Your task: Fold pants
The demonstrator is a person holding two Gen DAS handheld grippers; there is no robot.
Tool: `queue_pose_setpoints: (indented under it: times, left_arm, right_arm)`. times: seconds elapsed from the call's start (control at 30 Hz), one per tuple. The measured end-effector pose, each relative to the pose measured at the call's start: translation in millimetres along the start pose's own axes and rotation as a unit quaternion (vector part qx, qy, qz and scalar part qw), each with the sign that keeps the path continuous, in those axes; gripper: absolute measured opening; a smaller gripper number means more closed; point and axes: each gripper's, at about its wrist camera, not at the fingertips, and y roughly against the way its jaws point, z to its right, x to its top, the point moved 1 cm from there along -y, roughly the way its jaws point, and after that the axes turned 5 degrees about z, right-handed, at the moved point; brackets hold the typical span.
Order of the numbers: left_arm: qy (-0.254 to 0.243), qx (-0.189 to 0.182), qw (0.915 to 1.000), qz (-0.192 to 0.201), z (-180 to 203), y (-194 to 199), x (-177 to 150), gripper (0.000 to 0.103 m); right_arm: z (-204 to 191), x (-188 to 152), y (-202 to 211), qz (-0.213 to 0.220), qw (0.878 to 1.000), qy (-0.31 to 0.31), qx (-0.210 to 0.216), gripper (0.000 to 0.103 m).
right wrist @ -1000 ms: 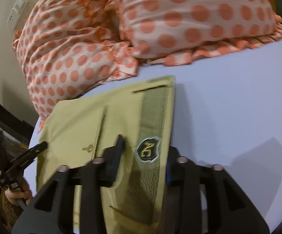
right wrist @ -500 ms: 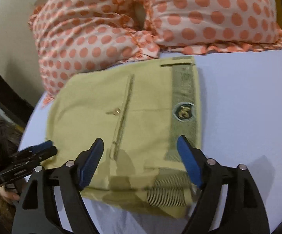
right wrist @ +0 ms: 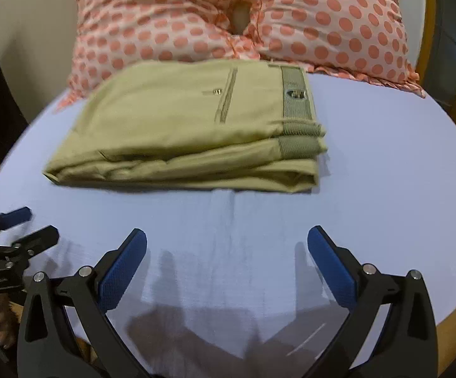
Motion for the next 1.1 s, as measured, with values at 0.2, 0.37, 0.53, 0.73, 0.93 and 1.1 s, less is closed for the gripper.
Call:
queue_pose_setpoints:
  times: [0.2,0.37,0.53,0.73,0.93,1.1]
  left_arm:
    - [-0.027,0.037,0.9989,0.001,11,-2,-9,0.101]
    - [-0.022,0.040,0.9988,0.015,10,2,-13,0.101]
    - [-0.017,0.044,0.9987,0.020,10,3,-15,0.101]
    - [-0.016,0.049,0.9984,0.022,10,2,-14,0.101]
    - [-0.016,0.049,0.9984,0.023,10,2,-15,0.101]
    - [-0.017,0.048,0.9985,0.022,9,1,-15,0.101]
  right_arm:
    - [-9,-11,-5,-0.015,0.999,0.013,-0.026,0.102]
    - [-9,-13,-4,-0.015,0.999,0.011,-0.028,0.102]
    - [-9,-13,-4,-0.014,0.999,0.012,-0.028,0.102]
    - [-8,-13,-3,-0.012,0.999,0.012,-0.028,0.102]
    - [-9,-14,-4,-0.012,0.999,0.012,-0.028,0.102]
    - [-8,-13,-3,-0.011,0.999,0.012,-0.028,0.102]
